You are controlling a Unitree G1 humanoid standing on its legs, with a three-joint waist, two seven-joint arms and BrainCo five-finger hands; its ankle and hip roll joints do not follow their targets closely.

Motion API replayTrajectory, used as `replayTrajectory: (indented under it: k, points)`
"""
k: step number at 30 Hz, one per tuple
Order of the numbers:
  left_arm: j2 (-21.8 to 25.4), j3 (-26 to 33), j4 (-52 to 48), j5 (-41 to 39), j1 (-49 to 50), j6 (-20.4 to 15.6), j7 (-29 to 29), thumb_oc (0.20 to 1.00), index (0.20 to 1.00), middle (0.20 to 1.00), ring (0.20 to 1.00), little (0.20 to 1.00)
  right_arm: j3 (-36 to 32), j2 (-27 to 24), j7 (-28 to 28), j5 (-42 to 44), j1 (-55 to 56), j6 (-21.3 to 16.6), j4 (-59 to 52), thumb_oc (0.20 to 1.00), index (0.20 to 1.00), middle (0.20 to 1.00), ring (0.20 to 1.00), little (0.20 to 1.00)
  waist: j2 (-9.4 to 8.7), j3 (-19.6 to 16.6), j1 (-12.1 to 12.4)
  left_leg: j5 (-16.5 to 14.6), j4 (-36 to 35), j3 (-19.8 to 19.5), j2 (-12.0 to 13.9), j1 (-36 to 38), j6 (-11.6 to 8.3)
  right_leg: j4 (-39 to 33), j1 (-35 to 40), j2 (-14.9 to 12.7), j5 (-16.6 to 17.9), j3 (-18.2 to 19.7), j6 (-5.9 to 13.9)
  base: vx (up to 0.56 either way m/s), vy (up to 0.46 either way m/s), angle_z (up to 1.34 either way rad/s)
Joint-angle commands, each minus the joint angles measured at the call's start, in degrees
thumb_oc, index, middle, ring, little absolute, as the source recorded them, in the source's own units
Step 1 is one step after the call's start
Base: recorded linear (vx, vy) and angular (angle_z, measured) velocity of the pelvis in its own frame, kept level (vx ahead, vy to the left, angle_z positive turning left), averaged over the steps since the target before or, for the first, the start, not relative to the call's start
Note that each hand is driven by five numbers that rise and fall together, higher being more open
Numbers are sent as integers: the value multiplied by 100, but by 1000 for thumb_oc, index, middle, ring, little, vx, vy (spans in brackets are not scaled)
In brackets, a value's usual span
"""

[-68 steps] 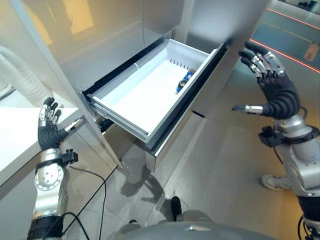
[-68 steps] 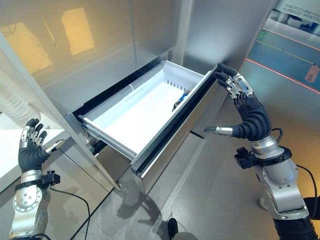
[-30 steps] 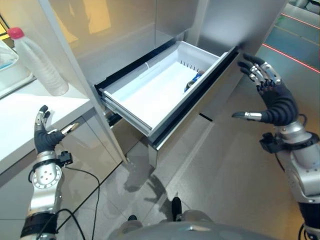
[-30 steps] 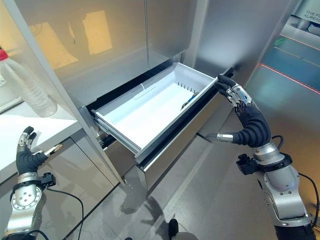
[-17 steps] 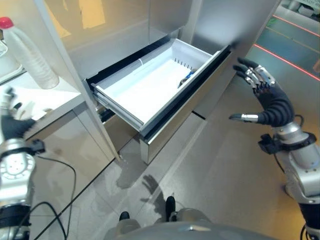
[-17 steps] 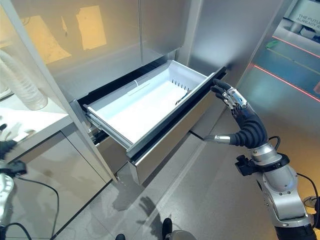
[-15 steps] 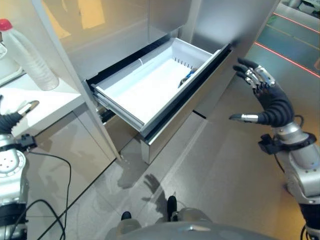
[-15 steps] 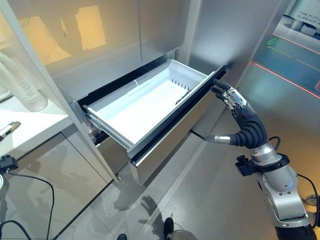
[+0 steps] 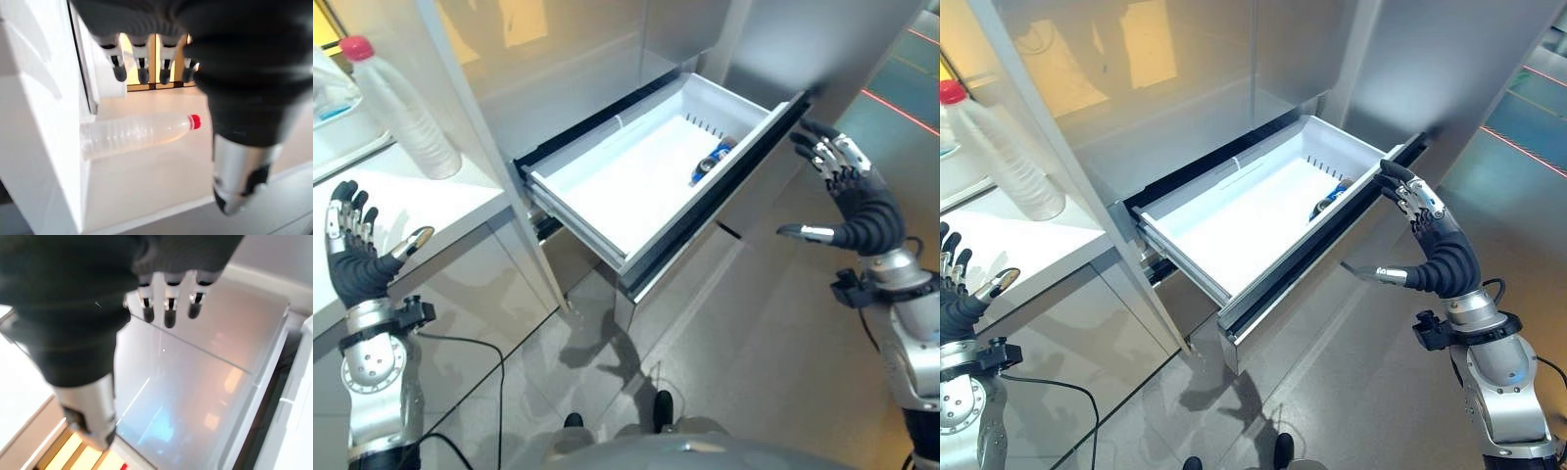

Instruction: Take the drinks into the refrigerator

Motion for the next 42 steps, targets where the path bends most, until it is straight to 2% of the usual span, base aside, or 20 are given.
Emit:
replayTrajectory:
  k: [1,13,21,23,28,37,42]
  points:
    - [525,265,-289,397,-58,-235,-49,1000,1000,1000,1000,1000,-349,63,-9,72,-253,-239,-255,1000,1000,1000,1000,1000,-189,-17,-49,-622,659,62,-312,-50,418,903,345,-268,-1084,54,368,-6,-19,3]
    - [723,227,283,313,-433,-158,53,1000,1000,1000,1000,1000,-296,67,75,137,-353,-167,-183,1000,1000,1000,1000,1000,-119,-14,-59,-619,651,40,-343,-45,435,913,364,-293,-1070,14,380,0,-2,1]
    - [1514,-325,1905,-170,-1741,47,258,1000,1000,1000,1000,1000,158,-86,150,338,-649,-48,-37,1000,1000,1000,1000,1000,-50,-46,-229,-649,687,131,-340,-16,432,1008,298,-308,-1086,84,438,6,16,-1]
    - [1850,-517,2315,-104,-2120,136,360,1000,1000,1000,1000,1000,319,-194,158,416,-730,-29,-16,1000,1000,1000,1000,1000,-43,-39,-297,-653,710,162,-338,-26,429,1047,269,-306,-1092,107,460,3,28,-4]
    - [2325,-1012,3057,-97,-2887,322,442,1000,1000,1000,1000,1000,566,-411,164,589,-891,-12,-110,1000,1000,1000,1000,1000,-64,77,-384,-679,885,210,-320,-204,426,1238,42,-307,-1102,157,499,-12,22,-5]
    - [2694,-1580,3601,-85,-3669,598,350,1000,1000,1000,1000,1000,524,-619,95,609,-941,-8,-271,1000,1000,1000,1000,1000,-139,246,-468,-680,1109,233,-277,-560,399,1336,-276,-261,-1097,247,512,-2,8,-3]
    - [2595,-1786,3675,-64,-3976,664,385,1000,1000,1000,1000,1000,487,-634,88,631,-972,-34,-418,1000,1000,1000,1000,1000,-189,331,-508,-625,1067,215,-256,-641,380,1327,-386,-214,-1077,274,496,0,0,0]
